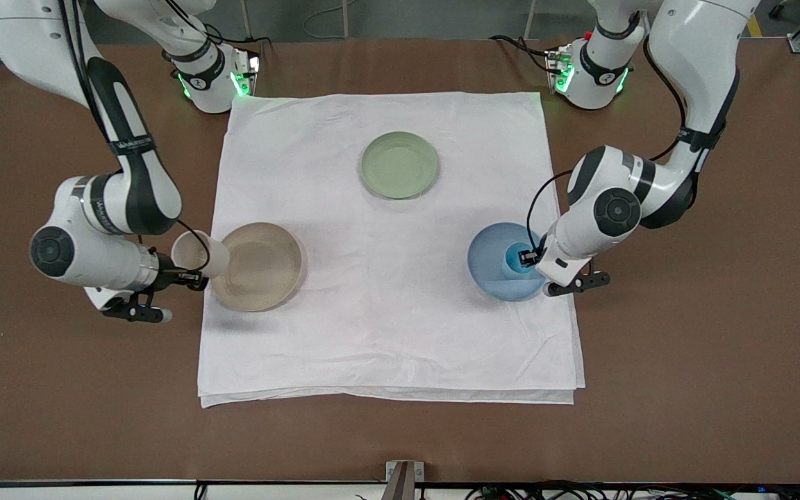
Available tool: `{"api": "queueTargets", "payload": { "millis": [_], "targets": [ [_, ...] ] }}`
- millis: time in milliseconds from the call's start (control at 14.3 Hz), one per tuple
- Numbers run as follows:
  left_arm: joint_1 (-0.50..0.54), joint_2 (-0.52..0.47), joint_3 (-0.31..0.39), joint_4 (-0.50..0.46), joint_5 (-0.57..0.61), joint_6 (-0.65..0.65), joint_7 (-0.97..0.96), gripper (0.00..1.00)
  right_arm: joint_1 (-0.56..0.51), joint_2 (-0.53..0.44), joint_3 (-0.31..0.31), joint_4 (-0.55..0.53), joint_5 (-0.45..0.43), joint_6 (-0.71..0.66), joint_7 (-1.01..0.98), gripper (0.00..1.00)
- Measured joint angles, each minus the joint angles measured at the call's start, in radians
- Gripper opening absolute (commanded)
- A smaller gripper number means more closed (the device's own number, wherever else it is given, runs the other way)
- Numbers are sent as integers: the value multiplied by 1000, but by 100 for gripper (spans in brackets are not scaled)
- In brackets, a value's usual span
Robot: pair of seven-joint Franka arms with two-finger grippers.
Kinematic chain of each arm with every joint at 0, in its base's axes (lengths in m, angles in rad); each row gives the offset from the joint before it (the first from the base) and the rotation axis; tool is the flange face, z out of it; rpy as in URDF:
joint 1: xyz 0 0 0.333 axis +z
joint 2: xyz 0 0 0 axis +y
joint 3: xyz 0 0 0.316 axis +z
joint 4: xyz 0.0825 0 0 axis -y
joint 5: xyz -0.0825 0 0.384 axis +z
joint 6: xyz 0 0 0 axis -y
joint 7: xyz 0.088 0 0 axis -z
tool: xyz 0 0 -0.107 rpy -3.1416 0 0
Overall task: Place blue cup in blue plate and white mug in gray plate
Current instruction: 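Set the blue cup on the blue plate while the right gripper lowers the mug, then release the mug onto the beige plate with the right gripper and withdraw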
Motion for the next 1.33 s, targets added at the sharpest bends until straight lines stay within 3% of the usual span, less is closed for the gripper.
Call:
{"api": "queueTargets", "payload": {
  "millis": [420, 630, 700, 770, 840, 910, 1190, 1330],
  "targets": [
    [114, -117, 11, 277, 0, -364, 23, 100, 137, 1, 0, -38, 0, 92, 175, 1],
    [187, -137, 12, 409, 1, -487, 99, 100, 140, 5, -7, -78, -22, 126, 175, 9],
    [215, -143, 13, 451, 1, -533, 140, 100, 139, 9, -11, -84, -39, 130, 175, 18],
    [245, -152, 13, 484, 1, -581, 183, 100, 139, 12, -14, -88, -52, 133, 175, 39],
    [276, -168, 13, 508, 1, -624, 226, 100, 139, 14, -15, -90, -58, 136, 175, 73],
    [304, -191, 13, 523, 1, -662, 263, 100, 139, 15, -16, -91, -59, 140, 175, 99],
    [328, -306, 19, 529, 1, -778, 389, 100, 138, 16, -18, -89, -60, 147, 175, 100],
    [249, -354, 97, 509, 1, -805, 430, 100, 136, 10, -25, -58, -65, 100, 171, 100]
  ]
}}
